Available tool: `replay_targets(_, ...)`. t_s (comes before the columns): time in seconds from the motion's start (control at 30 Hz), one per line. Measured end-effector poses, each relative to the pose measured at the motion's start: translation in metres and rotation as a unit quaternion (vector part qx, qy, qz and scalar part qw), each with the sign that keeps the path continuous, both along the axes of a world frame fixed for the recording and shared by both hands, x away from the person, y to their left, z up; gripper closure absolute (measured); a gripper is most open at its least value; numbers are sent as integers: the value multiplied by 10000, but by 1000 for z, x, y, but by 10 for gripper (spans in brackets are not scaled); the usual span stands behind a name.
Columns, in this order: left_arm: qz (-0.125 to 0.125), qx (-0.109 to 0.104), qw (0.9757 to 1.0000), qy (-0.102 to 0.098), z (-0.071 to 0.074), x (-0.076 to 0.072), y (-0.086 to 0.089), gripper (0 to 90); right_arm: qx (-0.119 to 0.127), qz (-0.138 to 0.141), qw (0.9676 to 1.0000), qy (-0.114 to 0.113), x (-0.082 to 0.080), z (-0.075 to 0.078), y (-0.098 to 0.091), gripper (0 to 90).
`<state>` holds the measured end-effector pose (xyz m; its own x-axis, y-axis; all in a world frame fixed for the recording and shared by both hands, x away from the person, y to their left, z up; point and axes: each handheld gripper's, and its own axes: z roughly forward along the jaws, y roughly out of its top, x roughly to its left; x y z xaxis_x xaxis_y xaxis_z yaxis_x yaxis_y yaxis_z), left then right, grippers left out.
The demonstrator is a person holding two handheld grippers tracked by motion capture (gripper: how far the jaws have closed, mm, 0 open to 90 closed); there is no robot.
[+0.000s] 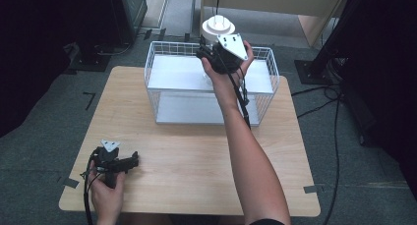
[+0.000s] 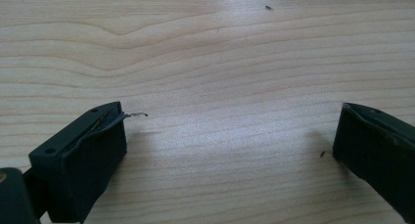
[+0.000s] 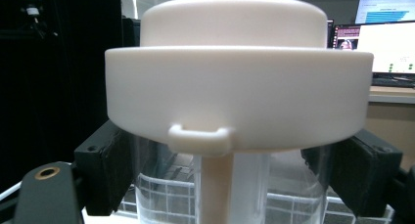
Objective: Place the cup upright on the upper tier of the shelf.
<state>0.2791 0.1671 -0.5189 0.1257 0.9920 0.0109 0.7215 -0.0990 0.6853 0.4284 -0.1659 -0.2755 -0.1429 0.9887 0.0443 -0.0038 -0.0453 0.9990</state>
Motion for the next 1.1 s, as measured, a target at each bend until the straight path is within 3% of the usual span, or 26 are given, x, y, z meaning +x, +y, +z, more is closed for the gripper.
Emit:
replay_targets(0.27,4,1,10000,-14,0,0,0,0,158,-64,9998,108,12,-7,3,157)
replay_targets(0.47,4,0,10000,-9,0,0,0,0,-129,-137,9998,-3,7,-8,10,105)
replay_targets(0.63,4,0,10000,-9,0,0,0,0,-224,119,9997,55,4,-9,7,58)
replay_targets(0.73,5,1,10000,-12,0,0,0,0,-202,300,9991,211,2,-13,3,52)
replay_targets(0.87,5,1,10000,-13,0,0,0,0,-189,503,9977,407,-1,-24,-3,35)
replay_targets(1.1,2,2,10000,-6,0,0,0,0,-261,555,9966,550,-16,-48,-15,33)
